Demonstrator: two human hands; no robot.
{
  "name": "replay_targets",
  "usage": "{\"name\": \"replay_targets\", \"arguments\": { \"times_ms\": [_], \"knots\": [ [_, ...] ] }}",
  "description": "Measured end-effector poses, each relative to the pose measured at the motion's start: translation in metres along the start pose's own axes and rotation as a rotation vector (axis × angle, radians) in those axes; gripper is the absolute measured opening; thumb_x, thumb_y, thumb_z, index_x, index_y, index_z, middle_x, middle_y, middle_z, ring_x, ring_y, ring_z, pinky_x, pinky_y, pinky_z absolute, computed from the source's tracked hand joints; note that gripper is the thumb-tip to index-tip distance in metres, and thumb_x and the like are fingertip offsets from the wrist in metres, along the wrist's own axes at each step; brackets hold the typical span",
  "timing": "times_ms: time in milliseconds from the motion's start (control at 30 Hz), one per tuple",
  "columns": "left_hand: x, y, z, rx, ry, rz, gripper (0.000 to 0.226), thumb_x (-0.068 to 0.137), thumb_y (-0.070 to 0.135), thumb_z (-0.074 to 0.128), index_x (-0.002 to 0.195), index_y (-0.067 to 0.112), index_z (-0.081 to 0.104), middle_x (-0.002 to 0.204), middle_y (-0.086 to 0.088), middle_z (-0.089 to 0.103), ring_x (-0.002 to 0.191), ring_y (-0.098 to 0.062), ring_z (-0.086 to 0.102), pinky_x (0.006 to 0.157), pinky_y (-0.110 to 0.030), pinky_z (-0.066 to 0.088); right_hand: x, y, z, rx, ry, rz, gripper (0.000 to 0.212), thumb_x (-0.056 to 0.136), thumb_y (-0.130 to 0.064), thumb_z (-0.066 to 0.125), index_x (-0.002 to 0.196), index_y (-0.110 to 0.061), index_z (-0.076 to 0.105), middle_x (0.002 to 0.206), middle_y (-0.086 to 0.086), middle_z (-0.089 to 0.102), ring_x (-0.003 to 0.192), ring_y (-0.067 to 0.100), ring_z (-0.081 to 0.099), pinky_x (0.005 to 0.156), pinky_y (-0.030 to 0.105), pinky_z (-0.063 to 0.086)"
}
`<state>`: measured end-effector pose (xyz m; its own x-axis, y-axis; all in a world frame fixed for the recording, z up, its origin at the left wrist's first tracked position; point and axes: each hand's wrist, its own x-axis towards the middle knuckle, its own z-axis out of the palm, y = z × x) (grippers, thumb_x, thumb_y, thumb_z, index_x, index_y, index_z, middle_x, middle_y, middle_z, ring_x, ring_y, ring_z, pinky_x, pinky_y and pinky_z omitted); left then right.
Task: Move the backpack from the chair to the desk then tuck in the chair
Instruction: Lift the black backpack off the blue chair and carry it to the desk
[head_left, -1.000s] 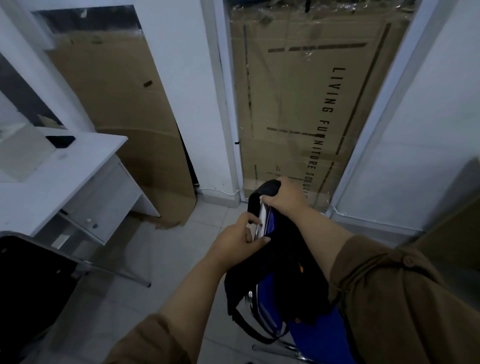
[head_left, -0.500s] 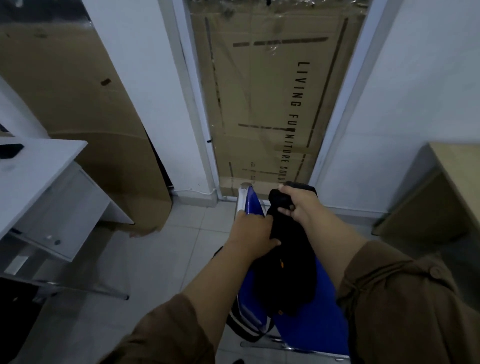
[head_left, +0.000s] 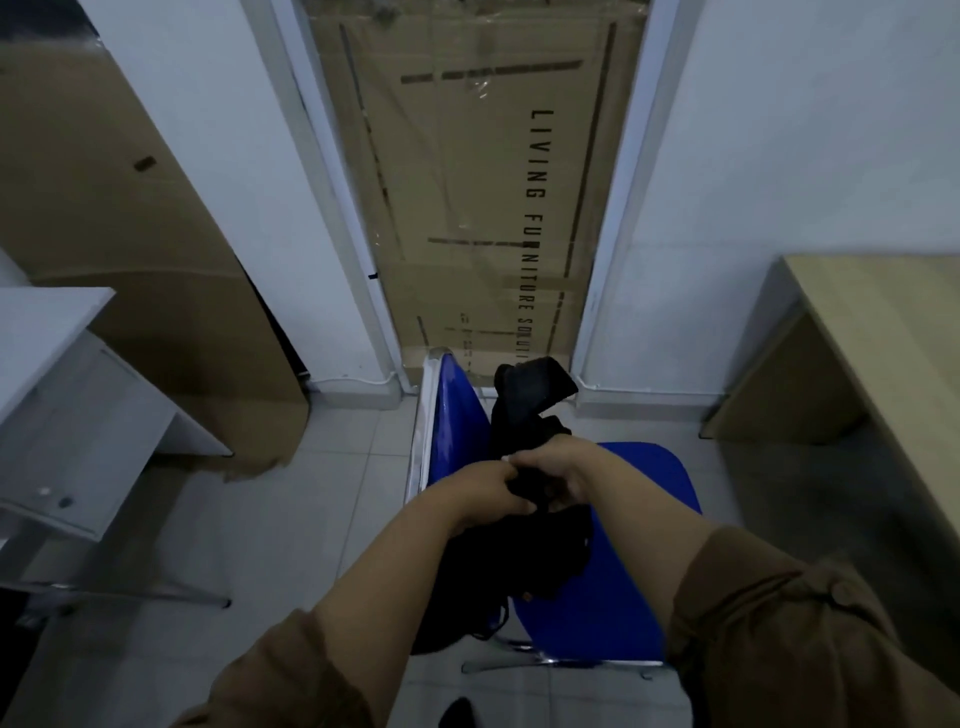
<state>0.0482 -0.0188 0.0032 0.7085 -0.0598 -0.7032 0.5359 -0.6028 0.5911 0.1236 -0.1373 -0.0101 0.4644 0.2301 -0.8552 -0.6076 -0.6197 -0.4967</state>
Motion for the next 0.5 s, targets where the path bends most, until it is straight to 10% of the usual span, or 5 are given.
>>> {"name": "replay_targets", "arguments": {
  "times_ms": [233, 500],
  "knots": [
    [0.005, -0.034, 0.043, 0.006, 0.029, -0.031, 0.052, 0.095, 0.007, 0.048, 0.146, 0.014, 0.037, 0.135, -0.015, 0.055, 0.113, -0.025, 0.059, 0.091, -0.029, 0.051, 0.016, 0.029, -0.011, 0.218, 0.177, -0.261, 0.067, 0.079, -0.017, 0.077, 0.138, -0.006, 0.046, 0.13, 0.018, 0.06, 0.113, 0.034, 0.058, 0.099, 0.046, 0.049],
    [0.009, 0.033, 0.026, -0.423, 0.426, 0.058, 0.055, 0.095, 0.052, 0.038, 0.126, 0.013, 0.06, 0.119, -0.007, 0.064, 0.098, -0.018, 0.06, 0.088, -0.031, 0.046, -0.025, 0.038, -0.029, 0.261, 0.178, -0.421, 0.029, 0.083, -0.008, 0.072, 0.11, -0.005, 0.061, 0.105, 0.013, 0.069, 0.104, 0.032, 0.066, 0.095, 0.043, 0.053]
  ]
}}
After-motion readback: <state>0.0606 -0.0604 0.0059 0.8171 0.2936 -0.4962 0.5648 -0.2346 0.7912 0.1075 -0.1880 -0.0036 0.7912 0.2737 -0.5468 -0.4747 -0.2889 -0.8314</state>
